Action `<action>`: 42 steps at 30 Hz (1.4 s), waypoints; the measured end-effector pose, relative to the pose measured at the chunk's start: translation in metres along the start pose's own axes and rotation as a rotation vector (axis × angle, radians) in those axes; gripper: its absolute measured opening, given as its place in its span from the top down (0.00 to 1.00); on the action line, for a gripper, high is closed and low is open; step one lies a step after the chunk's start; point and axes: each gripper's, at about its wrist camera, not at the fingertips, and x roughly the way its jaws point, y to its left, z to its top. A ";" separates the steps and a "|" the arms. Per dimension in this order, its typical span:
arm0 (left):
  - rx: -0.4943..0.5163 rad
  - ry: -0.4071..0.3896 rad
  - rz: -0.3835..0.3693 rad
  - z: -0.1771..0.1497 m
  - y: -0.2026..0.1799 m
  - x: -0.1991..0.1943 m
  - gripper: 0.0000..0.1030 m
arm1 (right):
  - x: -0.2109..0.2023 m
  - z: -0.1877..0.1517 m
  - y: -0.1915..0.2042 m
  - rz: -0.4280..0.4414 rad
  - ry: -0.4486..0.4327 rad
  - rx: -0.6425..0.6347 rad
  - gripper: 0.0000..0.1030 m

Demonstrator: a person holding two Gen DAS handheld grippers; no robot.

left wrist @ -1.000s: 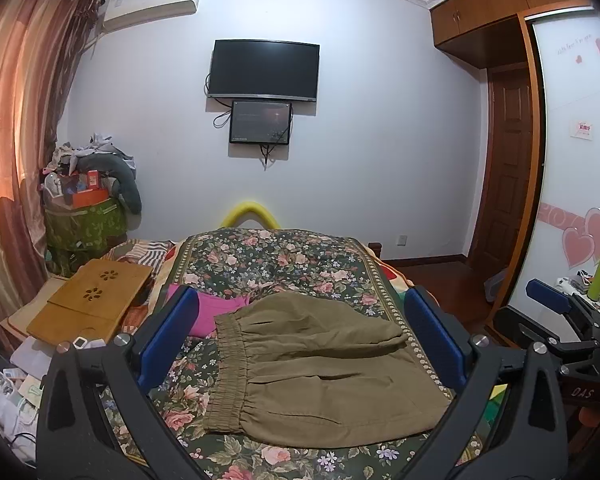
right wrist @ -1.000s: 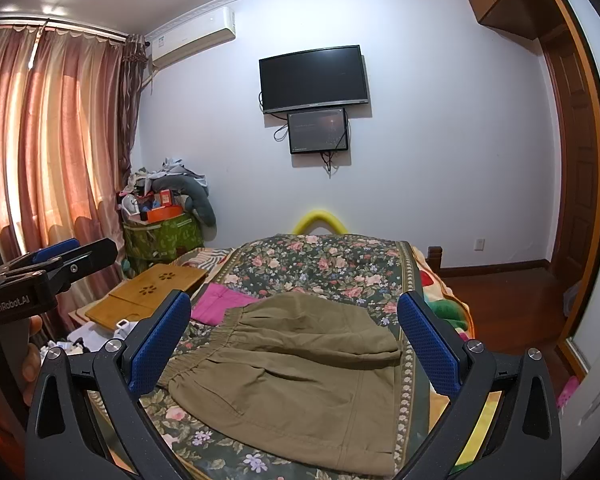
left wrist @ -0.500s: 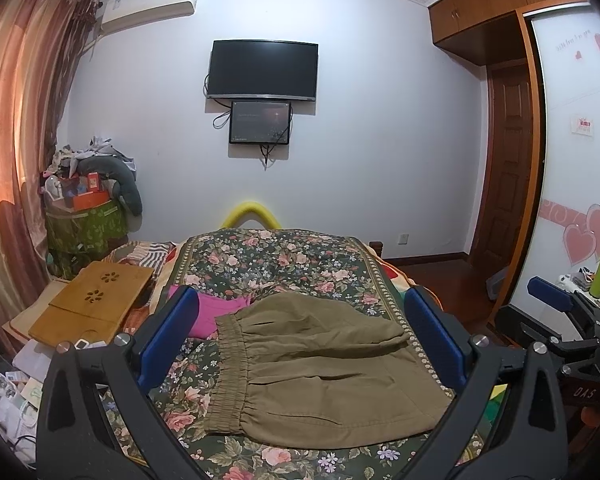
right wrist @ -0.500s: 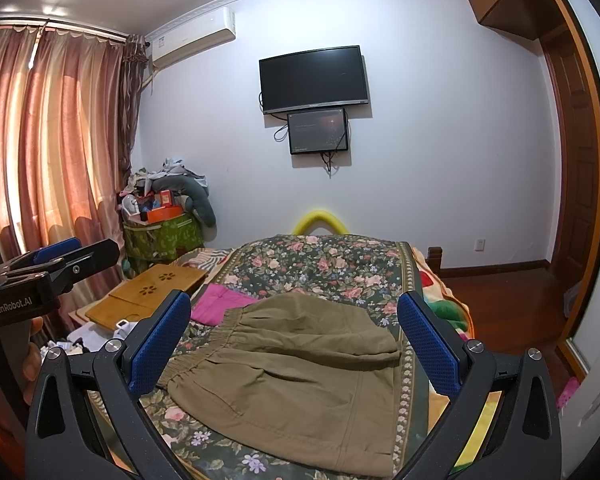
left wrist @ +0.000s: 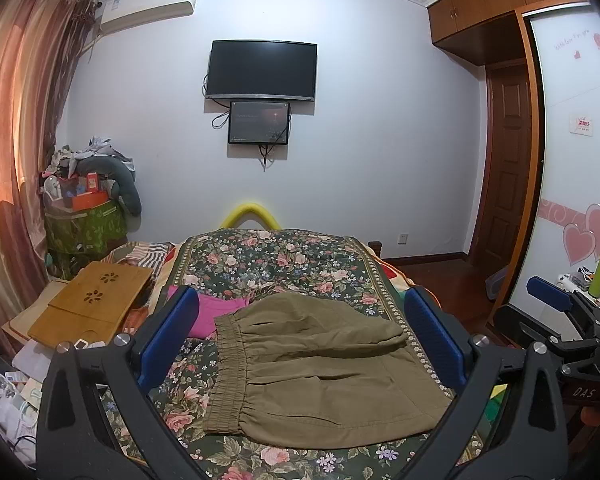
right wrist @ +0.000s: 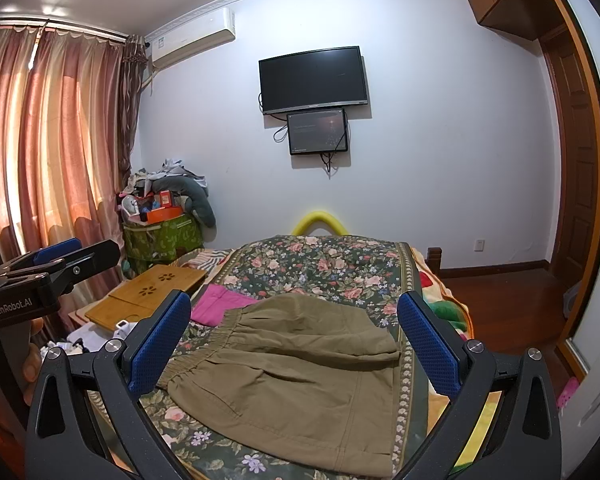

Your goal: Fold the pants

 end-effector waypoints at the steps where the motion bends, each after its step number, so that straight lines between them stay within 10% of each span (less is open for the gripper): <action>1: 0.000 0.001 0.000 0.000 0.000 0.000 0.00 | 0.000 0.000 0.000 0.000 0.000 0.000 0.01; 42: 0.016 0.071 0.016 -0.006 0.004 0.039 0.00 | 0.031 -0.010 -0.012 -0.035 0.055 0.009 0.01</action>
